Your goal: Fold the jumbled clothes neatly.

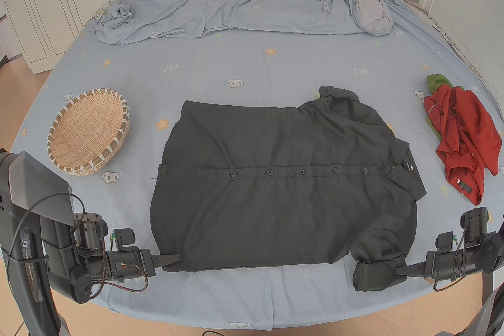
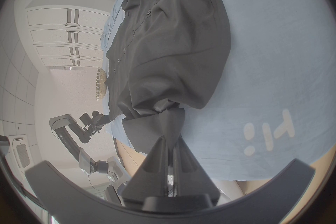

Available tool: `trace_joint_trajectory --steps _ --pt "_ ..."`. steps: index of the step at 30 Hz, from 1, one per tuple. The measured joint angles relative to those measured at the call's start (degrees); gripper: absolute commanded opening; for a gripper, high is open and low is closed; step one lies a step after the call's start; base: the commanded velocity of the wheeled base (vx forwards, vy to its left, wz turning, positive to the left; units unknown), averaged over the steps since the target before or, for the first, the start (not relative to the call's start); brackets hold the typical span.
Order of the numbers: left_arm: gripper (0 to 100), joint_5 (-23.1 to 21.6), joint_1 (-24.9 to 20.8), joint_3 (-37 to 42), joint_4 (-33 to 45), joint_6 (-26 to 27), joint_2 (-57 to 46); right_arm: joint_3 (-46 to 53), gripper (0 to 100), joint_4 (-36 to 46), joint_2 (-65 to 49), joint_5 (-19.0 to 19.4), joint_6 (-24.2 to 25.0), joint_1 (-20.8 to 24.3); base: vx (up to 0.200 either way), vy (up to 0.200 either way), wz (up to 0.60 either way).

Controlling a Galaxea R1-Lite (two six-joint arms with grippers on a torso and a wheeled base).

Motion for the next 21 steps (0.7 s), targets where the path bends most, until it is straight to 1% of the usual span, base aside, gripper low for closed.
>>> trace_joint_trajectory --steps 6,11,13,14,15,21 --pt "0 -0.9 1.6 2.1 -0.1 0.0 -1.4 0.9 0 -1.1 -0.9 0.6 -0.2 -0.3 0.0 0.0 0.0" --pt "0 -5.2 3.6 4.4 -0.2 0.1 -3.9 3.5 0 -4.2 -3.6 0.9 -0.3 -0.4 0.0 0.0 0.0" --pt "0 -6.4 4.6 5.0 -0.2 0.1 -4.7 4.2 0 -4.1 -4.9 1.0 -0.3 -0.5 0.0 0.0 0.0" --pt "0 -6.8 5.1 5.4 -0.2 0.1 -5.1 4.4 0 -3.6 -5.8 1.0 -0.3 -0.5 0.0 0.0 0.0" --pt "0 -7.3 6.0 6.0 -0.2 0.2 -5.8 4.6 0 -1.4 -7.7 1.0 -0.3 -0.6 0.0 0.0 0.0" --pt "0 -8.0 8.3 6.6 -0.2 1.2 -6.7 4.9 0 3.1 -12.8 1.2 -0.1 -0.7 0.0 0.0 0.0"
